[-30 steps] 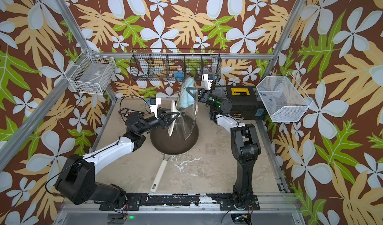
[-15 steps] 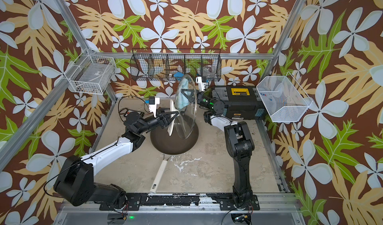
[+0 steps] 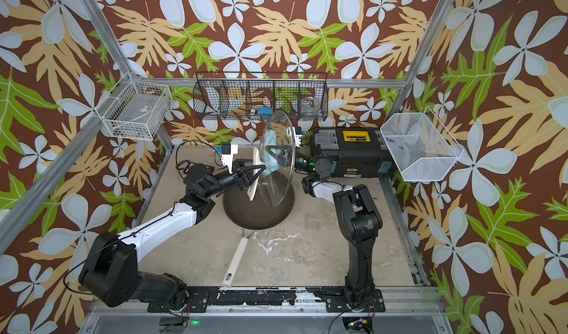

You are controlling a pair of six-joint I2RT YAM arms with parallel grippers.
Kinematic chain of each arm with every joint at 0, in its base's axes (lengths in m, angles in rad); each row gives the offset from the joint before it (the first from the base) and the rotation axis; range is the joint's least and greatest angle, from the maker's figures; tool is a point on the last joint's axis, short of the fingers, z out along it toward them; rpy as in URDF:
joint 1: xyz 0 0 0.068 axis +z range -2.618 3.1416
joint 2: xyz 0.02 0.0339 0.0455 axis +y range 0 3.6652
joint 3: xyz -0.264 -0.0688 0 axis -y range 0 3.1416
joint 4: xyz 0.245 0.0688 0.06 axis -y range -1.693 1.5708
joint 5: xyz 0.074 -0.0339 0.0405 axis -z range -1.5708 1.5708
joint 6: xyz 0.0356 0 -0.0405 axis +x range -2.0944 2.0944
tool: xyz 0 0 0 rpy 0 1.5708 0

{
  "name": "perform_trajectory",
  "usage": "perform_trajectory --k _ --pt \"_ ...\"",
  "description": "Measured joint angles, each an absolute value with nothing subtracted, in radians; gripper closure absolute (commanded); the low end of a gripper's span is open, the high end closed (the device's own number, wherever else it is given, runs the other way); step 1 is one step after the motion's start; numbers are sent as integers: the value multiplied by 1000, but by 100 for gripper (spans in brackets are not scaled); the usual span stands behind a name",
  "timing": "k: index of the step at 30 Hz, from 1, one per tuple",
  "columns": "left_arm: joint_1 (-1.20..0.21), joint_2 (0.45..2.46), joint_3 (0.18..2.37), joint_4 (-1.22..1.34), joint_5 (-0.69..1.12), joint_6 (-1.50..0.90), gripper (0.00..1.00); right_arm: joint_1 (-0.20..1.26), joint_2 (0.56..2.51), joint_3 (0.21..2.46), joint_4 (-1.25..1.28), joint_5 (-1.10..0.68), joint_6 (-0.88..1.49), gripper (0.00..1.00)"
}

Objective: Wipe the pot lid with a cloth
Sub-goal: Wipe the pot lid.

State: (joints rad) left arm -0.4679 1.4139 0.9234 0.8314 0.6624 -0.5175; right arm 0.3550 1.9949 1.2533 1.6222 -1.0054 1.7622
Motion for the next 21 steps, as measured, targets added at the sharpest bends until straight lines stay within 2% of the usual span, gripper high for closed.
perform_trajectory --k 21 --pt "-472 1408 925 825 579 -484 100 377 1709 899 1587 -1071 1716 100"
